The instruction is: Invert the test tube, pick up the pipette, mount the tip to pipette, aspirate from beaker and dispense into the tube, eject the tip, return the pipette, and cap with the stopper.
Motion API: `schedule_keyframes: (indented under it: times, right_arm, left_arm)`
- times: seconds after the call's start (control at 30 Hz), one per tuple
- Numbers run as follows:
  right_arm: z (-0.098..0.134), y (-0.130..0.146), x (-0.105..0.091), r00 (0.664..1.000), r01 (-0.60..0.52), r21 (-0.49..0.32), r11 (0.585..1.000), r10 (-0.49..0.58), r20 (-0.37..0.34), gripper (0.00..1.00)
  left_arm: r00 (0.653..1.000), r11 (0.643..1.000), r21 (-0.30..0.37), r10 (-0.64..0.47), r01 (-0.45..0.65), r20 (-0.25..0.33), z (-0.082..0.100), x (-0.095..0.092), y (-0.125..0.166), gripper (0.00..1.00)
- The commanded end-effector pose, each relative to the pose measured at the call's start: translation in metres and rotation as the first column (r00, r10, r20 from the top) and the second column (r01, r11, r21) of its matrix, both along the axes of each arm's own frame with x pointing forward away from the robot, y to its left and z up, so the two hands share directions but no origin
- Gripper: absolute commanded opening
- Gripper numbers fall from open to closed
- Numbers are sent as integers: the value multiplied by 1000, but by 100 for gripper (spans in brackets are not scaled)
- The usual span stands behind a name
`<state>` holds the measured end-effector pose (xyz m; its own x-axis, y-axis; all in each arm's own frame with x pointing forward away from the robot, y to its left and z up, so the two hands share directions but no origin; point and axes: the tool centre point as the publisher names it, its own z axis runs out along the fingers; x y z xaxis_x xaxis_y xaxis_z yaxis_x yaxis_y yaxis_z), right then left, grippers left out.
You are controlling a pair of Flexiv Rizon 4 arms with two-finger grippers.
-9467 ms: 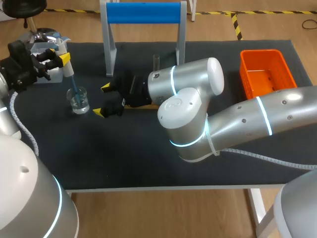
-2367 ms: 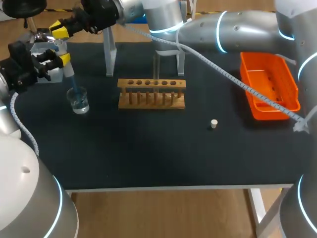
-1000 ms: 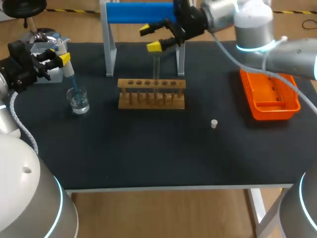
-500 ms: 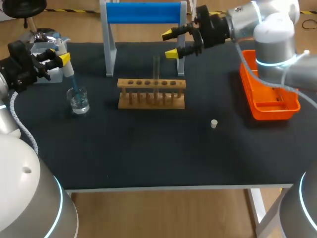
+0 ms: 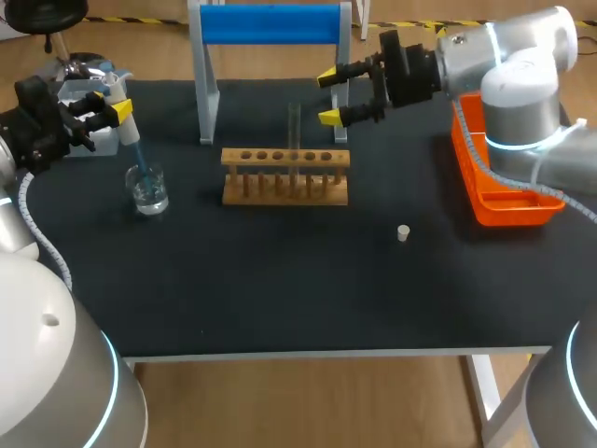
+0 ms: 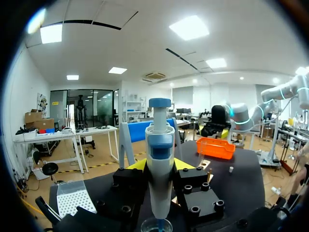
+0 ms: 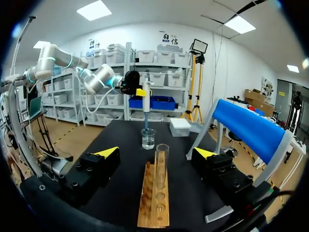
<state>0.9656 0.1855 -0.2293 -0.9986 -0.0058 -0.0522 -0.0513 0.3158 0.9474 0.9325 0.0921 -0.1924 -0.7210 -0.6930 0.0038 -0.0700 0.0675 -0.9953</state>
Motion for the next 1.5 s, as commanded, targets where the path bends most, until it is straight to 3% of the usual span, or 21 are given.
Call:
schedule_keyframes:
  times: [0.03,0.67,1.5]
  right_arm:
    - [-7,2,3,1000,-15,-28,1000,15,8,100]
    - [-43,21,8,999,-24,-125,992,28,25,100]
    - [-62,54,22,999,-4,-197,980,14,47,100]
  left_arm:
    - [1000,1000,1,2,-2,1,0,0,-1,0]
    - [1000,1000,1,2,-2,1,0,0,-1,0]
    - [1000,1000,1,2,-2,1,0,0,-1,0]
